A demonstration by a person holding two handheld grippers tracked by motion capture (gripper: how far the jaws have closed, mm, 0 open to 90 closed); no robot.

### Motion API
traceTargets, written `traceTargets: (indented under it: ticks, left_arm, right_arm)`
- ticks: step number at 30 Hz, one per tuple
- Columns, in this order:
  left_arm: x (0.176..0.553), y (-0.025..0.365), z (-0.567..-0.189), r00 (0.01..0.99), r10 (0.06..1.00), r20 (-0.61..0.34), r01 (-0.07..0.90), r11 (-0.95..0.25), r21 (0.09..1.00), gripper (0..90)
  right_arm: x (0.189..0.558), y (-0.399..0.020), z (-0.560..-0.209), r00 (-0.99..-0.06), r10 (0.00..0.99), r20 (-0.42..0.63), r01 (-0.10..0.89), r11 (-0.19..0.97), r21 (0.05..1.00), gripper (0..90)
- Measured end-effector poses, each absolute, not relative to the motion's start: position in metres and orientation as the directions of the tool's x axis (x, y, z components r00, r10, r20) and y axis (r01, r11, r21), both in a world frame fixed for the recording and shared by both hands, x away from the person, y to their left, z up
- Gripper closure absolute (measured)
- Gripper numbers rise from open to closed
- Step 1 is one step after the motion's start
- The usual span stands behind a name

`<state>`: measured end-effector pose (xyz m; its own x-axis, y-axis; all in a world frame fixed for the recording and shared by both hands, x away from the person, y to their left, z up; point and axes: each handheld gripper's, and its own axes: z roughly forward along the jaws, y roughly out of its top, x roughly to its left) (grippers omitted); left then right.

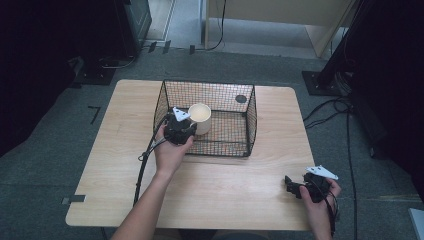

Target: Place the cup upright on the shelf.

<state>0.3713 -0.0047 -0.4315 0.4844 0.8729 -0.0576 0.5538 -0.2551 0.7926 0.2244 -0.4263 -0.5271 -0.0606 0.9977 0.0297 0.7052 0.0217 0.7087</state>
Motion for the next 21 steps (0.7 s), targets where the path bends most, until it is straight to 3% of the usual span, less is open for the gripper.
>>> traceTargets:
  ticks: [6, 17, 21]
  left_arm:
    - [0.359, -0.001, -0.418, 0.498, 0.864, -0.078, 0.516, -0.223, 0.827, 60.7]
    - [0.331, 0.011, -0.398, 0.527, 0.844, -0.097, 0.485, -0.205, 0.850, 15.7]
    - [0.322, 0.012, -0.397, 0.547, 0.833, -0.086, 0.481, -0.228, 0.847, 6.9]
  right_arm:
    - [0.224, -0.426, -0.527, -0.061, 0.998, 0.029, 0.705, 0.022, 0.709, 0.0]
    - [0.224, -0.426, -0.527, -0.060, 0.998, 0.029, 0.706, 0.022, 0.708, 0.0]
    - [0.224, -0.426, -0.527, -0.060, 0.998, 0.030, 0.706, 0.021, 0.708, 0.0]
